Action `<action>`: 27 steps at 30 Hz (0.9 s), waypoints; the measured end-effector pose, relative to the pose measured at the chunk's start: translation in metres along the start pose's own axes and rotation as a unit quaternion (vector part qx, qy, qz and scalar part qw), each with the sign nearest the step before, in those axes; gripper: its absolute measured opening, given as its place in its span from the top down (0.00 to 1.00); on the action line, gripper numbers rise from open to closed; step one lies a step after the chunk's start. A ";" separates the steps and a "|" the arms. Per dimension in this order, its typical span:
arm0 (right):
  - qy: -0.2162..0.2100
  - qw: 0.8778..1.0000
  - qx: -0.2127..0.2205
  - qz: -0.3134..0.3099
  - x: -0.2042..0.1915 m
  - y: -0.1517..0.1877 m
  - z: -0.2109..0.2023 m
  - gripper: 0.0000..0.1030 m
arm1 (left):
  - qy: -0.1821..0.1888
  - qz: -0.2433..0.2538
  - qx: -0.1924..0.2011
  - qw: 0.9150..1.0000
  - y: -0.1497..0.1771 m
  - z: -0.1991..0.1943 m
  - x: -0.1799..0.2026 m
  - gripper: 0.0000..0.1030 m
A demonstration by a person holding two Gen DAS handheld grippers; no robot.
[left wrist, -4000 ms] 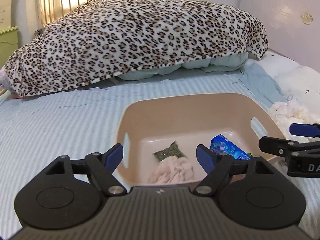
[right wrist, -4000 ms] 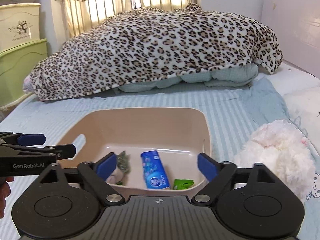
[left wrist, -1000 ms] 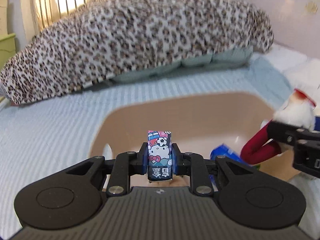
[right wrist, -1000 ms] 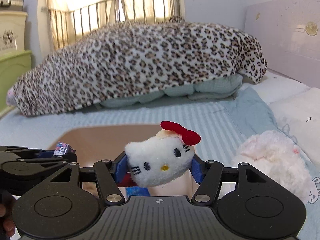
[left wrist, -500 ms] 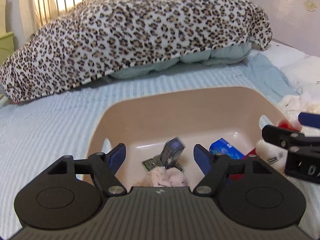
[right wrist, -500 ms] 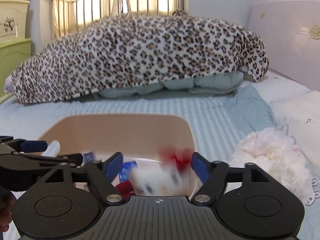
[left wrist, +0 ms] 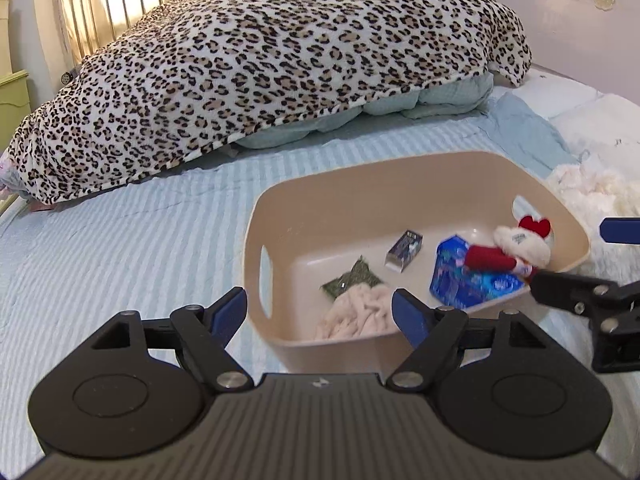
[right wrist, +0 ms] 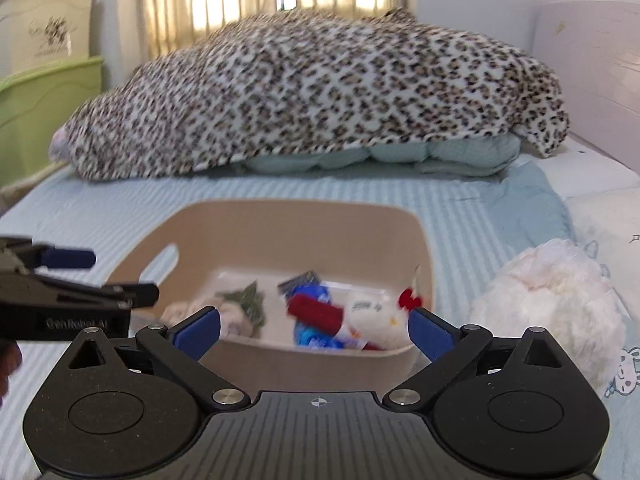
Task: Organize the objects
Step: 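Lift both items into the basket and open both tools, then grasp the black gold-lettered box with the right tool while the left tool grasps the white box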
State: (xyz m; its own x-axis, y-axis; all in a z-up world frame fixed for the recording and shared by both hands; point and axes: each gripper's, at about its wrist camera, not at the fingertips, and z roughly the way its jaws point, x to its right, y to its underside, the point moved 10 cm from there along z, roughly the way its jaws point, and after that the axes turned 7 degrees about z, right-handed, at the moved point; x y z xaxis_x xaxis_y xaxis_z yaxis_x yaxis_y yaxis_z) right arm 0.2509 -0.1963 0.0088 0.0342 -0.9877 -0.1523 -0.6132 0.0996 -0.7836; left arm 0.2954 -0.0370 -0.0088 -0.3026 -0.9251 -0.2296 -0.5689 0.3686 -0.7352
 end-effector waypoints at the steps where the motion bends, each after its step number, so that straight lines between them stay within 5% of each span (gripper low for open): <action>1: -0.002 1.000 -0.007 -0.004 -0.003 0.004 0.001 0.01 | 0.002 0.002 -0.005 1.000 0.004 -0.001 0.000 0.21; 15: -0.030 0.995 -0.097 -0.022 -0.027 0.054 0.027 0.01 | 0.028 0.064 -0.090 0.993 0.060 0.020 0.013 0.21; 27: -0.043 0.989 -0.140 -0.006 -0.041 0.080 0.060 0.02 | 0.017 0.046 -0.118 0.992 0.077 0.045 -0.006 0.21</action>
State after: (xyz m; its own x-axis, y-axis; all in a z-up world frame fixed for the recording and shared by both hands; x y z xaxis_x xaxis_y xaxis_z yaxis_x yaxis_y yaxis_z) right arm 0.2483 -0.1408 -0.0837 0.1030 -0.9736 -0.2039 -0.8061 0.0384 -0.5906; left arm 0.2878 -0.0074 -0.0934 -0.3849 -0.8847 -0.2630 -0.7003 0.4655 -0.5411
